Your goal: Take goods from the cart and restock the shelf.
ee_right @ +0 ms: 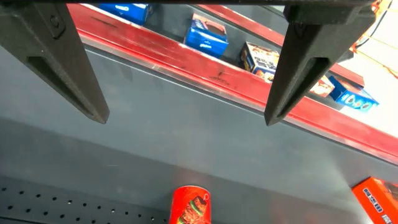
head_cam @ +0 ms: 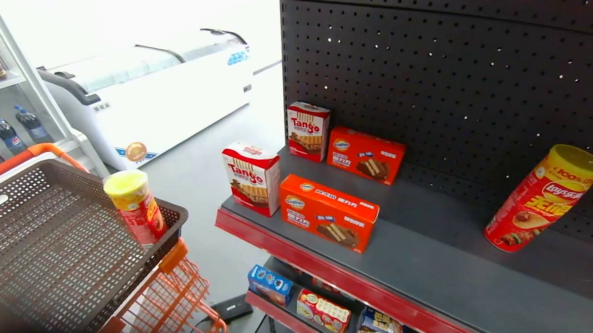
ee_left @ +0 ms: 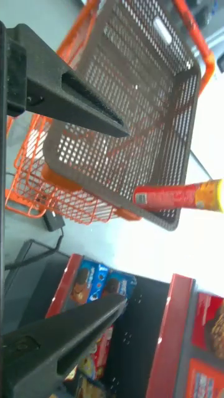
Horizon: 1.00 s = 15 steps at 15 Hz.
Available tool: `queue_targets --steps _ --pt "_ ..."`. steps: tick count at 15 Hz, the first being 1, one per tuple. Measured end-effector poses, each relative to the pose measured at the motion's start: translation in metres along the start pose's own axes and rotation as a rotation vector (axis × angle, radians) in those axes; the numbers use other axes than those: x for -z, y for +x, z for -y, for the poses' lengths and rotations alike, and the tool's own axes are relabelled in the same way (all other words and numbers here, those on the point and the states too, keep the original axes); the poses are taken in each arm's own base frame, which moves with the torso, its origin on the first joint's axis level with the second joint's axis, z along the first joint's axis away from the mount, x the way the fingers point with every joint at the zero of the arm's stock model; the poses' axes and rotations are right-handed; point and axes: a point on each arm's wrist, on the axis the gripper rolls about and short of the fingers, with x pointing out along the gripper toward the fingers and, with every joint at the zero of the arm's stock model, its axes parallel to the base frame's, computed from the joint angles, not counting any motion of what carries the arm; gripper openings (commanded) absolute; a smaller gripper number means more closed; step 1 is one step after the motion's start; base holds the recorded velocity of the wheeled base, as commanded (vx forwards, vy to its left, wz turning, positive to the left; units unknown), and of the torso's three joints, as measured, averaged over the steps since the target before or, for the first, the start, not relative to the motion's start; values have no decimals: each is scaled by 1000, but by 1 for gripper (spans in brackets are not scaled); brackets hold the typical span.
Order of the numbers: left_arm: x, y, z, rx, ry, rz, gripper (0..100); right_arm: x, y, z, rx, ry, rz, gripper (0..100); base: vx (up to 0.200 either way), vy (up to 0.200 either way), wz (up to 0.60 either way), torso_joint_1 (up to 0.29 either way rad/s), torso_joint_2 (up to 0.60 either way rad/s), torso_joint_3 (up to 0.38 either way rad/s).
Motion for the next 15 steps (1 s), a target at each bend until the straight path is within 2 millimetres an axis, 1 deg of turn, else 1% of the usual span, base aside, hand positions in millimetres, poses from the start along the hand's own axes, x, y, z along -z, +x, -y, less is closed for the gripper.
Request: queue_targets --steps 2,4,6,8,10,13,15 --pt "-25 7 -2 -45 4 -44 100 0 0 0 1 0 0 100 0 0 0 0 0 0" --pt "-48 27 -2 -56 10 -129 100 0 0 0 1 0 0 100 0 0 0 0 0 0" --pt "-62 54 0 -53 4 -229 100 0 0 0 0 0 0 100 0 0 0 0 0 0" --pt "-66 79 1 -80 15 -324 100 0 0 0 0 0 0 100 0 0 0 0 0 0" --pt "-64 103 1 -102 7 -387 100 0 0 0 0 0 0 100 0 0 0 0 0 0" --pt "-60 144 1 -79 -16 -341 100 0 0 0 1 0 0 100 0 0 0 0 0 0" --pt "-57 171 1 -76 -26 -257 100 0 0 0 0 0 0 100 0 0 0 0 0 0"
